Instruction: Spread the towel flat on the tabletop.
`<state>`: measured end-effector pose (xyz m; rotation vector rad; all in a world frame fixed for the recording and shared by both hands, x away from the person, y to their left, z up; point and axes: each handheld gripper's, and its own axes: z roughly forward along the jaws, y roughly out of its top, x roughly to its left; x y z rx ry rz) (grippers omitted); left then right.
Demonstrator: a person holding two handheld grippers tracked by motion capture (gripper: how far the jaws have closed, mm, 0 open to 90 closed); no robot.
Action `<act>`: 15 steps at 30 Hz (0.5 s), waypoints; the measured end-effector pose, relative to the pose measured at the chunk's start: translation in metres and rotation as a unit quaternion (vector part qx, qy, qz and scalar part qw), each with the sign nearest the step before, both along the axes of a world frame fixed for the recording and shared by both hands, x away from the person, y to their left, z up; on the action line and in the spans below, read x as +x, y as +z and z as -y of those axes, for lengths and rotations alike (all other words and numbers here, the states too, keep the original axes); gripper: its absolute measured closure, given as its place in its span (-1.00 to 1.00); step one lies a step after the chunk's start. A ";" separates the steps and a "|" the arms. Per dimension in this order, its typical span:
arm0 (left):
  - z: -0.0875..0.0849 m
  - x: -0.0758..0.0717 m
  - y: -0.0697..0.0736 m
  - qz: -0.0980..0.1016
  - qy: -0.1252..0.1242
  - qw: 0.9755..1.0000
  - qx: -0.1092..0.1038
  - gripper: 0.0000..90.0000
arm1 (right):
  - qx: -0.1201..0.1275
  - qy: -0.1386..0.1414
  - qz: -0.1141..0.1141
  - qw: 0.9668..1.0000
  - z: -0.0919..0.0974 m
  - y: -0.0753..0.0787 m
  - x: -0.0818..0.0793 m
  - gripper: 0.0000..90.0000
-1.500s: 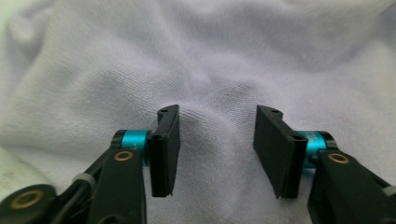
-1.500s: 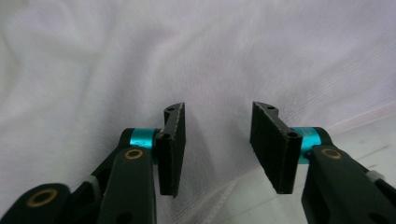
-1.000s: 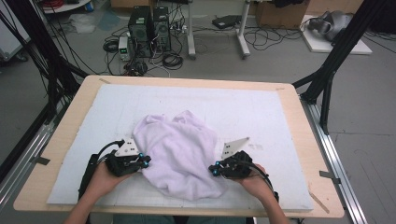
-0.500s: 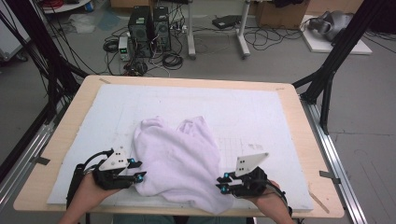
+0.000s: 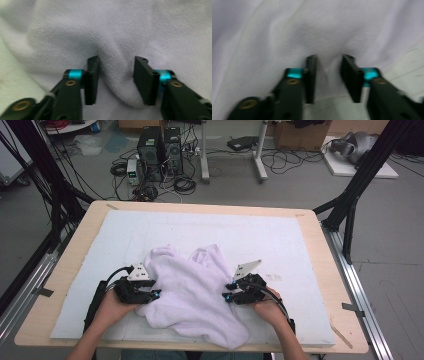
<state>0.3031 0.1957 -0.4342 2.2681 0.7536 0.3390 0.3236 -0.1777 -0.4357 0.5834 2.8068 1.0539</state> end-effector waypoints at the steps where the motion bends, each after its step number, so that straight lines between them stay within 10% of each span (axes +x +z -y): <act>1: 0.000 -0.001 0.001 0.005 -0.001 1.000 0.004 0.53 | 0.006 0.001 0.010 1.000 0.000 0.000 -0.002 0.81; 6: -0.002 -0.008 0.006 0.008 -0.004 1.000 0.002 0.87 | 0.004 0.013 0.003 1.000 0.004 0.003 -0.010 0.89; 15: -0.007 -0.036 0.016 0.018 -0.028 0.999 -0.016 0.90 | 0.012 0.024 0.019 0.999 0.026 0.019 -0.056 0.90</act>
